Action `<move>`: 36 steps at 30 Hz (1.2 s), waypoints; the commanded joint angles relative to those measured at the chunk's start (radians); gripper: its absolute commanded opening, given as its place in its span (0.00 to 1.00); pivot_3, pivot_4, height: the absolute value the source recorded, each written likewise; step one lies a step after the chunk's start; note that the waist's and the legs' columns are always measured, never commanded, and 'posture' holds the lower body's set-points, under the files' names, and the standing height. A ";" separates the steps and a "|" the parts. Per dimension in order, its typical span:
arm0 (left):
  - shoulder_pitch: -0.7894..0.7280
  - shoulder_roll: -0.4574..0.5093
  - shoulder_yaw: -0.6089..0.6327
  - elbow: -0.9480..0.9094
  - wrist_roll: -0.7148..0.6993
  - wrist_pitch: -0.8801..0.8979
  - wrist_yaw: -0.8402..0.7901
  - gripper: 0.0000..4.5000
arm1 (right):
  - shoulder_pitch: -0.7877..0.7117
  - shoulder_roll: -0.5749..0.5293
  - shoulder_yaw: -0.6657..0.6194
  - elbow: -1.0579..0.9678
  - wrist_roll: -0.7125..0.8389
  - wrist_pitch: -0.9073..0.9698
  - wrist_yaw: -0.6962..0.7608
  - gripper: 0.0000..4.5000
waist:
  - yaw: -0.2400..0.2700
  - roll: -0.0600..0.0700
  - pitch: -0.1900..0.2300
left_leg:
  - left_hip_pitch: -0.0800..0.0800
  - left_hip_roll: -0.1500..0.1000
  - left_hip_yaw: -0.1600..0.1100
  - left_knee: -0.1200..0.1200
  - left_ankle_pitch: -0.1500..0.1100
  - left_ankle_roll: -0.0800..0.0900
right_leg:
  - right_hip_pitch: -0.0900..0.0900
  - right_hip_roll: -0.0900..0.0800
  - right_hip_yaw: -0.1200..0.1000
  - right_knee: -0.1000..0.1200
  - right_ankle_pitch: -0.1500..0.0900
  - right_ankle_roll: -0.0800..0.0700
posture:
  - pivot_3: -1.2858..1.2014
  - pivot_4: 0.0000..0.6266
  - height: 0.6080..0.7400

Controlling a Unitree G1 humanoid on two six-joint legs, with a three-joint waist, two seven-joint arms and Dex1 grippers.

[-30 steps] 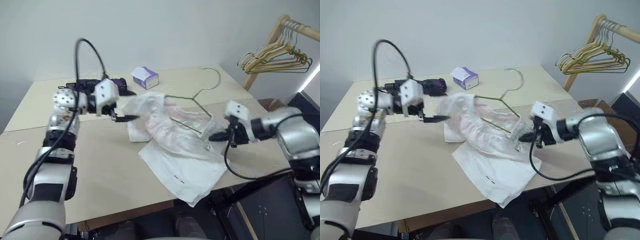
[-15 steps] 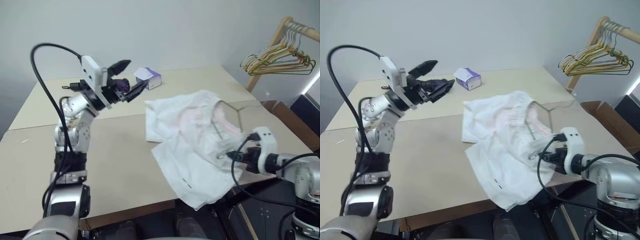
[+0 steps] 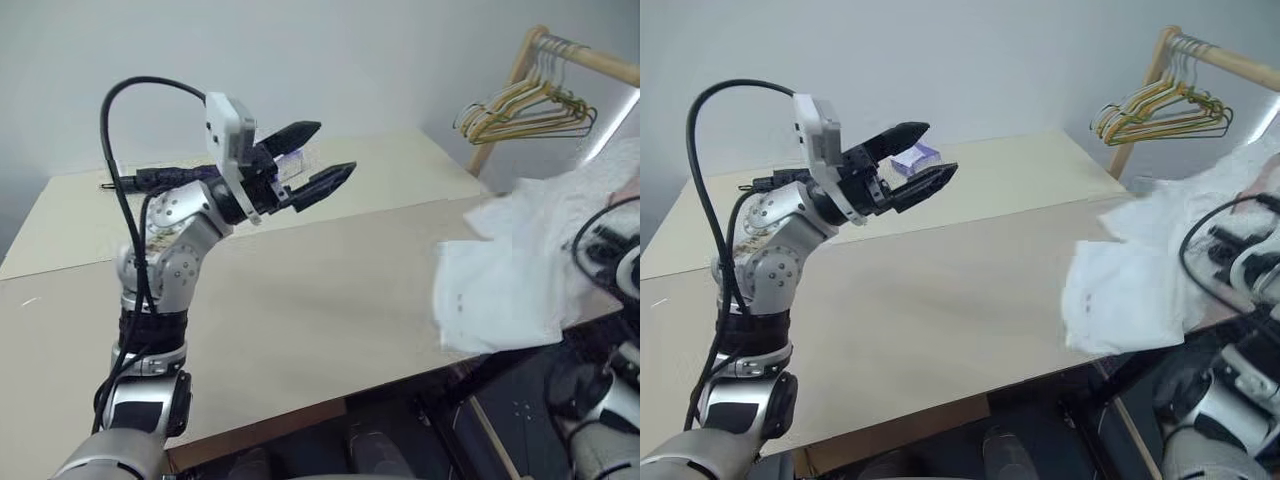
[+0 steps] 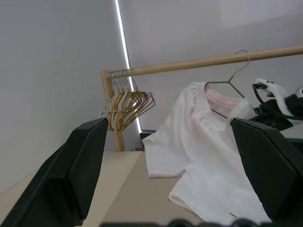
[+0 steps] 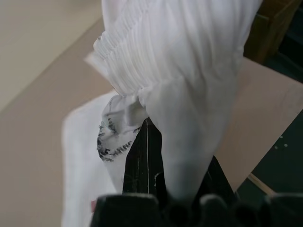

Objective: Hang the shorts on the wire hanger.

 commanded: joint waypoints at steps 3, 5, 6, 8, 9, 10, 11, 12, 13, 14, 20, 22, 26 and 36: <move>-0.029 0.008 0.055 -0.012 -0.082 0.032 -0.005 0.99 | -0.184 -0.055 -0.080 0.164 -0.060 -0.018 -0.122 0.00 | -0.011 0.000 0.000 | 0.006 0.000 0.000 -0.002 0.000 0.000 | 0.006 0.000 -0.001 -0.004 0.000 0.001 | 0.43 0.00 1.00; -0.031 0.010 0.057 -0.009 -0.087 0.028 -0.006 0.99 | -0.221 -0.081 -0.089 0.251 -0.067 -0.076 -0.157 0.00 | -0.012 0.000 0.000 | 0.006 0.000 0.000 -0.003 0.000 0.000 | 0.007 0.000 -0.001 -0.005 0.000 0.001 | 0.43 0.00 1.00; -0.033 0.010 0.060 -0.007 -0.092 0.029 -0.005 0.99 | -0.245 -0.096 -0.099 0.302 -0.068 -0.105 -0.177 0.00 | -0.012 0.000 0.000 | 0.006 0.000 0.000 -0.003 0.000 0.000 | 0.007 0.000 -0.001 -0.005 0.000 0.001 | 0.44 0.00 1.00; -0.035 0.012 0.063 -0.006 -0.098 0.032 -0.003 0.99 | -0.286 -0.120 -0.125 0.384 -0.062 -0.158 -0.214 0.00 | -0.013 0.001 0.000 | 0.006 0.000 0.000 -0.003 0.000 0.000 | 0.007 0.000 0.000 -0.006 0.000 0.001 | 0.44 0.00 1.00; -0.032 0.014 0.062 -0.006 -0.095 0.029 -0.005 0.99 | -0.311 -0.134 -0.155 0.437 -0.054 -0.185 -0.235 0.00 | -0.013 0.001 0.001 | 0.006 0.000 0.001 -0.003 0.000 0.000 | 0.007 0.000 0.000 -0.006 0.000 0.001 | 0.44 0.00 1.00; -0.029 0.015 0.060 -0.007 -0.092 0.027 -0.008 0.99 | -0.324 -0.148 -0.174 0.485 -0.044 -0.211 -0.249 0.00 | -0.013 0.001 0.001 | 0.007 0.000 0.001 -0.003 0.000 0.000 | 0.007 0.000 0.000 -0.006 0.000 0.001 | 0.44 0.00 1.00; -0.026 0.016 0.059 -0.008 -0.090 0.026 -0.009 0.99 | -0.332 -0.159 -0.187 0.530 -0.038 -0.241 -0.266 0.00 | -0.013 0.002 0.001 | 0.007 0.000 0.001 -0.004 0.000 0.000 | 0.007 0.000 0.001 -0.006 0.000 0.001 | 0.44 0.00 1.00; -0.024 0.016 0.058 -0.009 -0.089 0.025 -0.010 0.99 | -0.337 -0.169 -0.192 0.562 -0.033 -0.263 -0.279 0.00 | -0.013 0.002 0.001 | 0.007 0.000 0.001 -0.004 0.000 0.000 | 0.007 0.000 0.001 -0.006 0.000 0.001 | 0.44 0.00 1.00; -0.021 0.017 0.056 -0.011 -0.086 0.023 -0.012 0.99 | -0.331 -0.178 -0.190 0.597 -0.030 -0.304 -0.296 0.00 | -0.014 0.002 0.001 | 0.008 0.000 0.001 -0.005 0.000 0.000 | 0.007 0.000 0.001 -0.006 0.000 0.001 | 0.44 0.00 1.00; -0.019 0.018 0.054 -0.012 -0.083 0.020 -0.014 0.99 | -0.331 -0.187 -0.197 0.629 -0.023 -0.332 -0.311 0.00 | -0.014 0.002 0.001 | 0.008 0.000 0.001 -0.006 0.000 0.000 | 0.007 0.000 0.001 -0.007 0.000 0.001 | 0.44 0.00 1.00; -0.018 0.014 0.059 -0.006 -0.072 0.013 0.002 0.99 | -0.310 -0.243 -0.205 0.785 0.033 -0.453 -0.345 0.00 | -0.016 0.002 0.002 | 0.009 0.000 0.003 -0.007 0.000 0.000 | 0.007 0.000 0.004 -0.008 0.000 0.001 | 0.44 0.00 1.00; -0.024 0.011 0.059 0.003 -0.067 0.008 0.007 0.99 | -0.290 -0.250 -0.185 0.817 0.048 -0.489 -0.342 0.00 | -0.016 0.002 0.002 | 0.009 0.000 0.003 -0.007 0.000 0.000 | 0.008 0.000 0.004 -0.009 0.000 0.001 | 0.44 0.00 1.00; -0.022 0.017 0.054 0.003 -0.063 0.001 -0.002 1.00 | -0.253 -0.227 -0.138 0.783 0.088 -0.472 -0.317 0.26 | -0.019 0.002 0.002 | 0.010 -0.001 0.004 -0.007 0.000 0.000 | 0.009 0.000 0.005 -0.010 0.000 0.001 | 0.44 0.00 1.00; -0.012 0.016 0.038 -0.008 -0.058 -0.003 0.003 1.00 | -0.133 -0.127 -0.062 0.468 0.136 -0.455 -0.349 1.00 | -0.031 0.002 0.002 | 0.011 0.000 0.004 -0.007 0.000 0.000 | 0.010 0.000 0.008 -0.010 0.001 0.003 | 0.44 0.00 1.00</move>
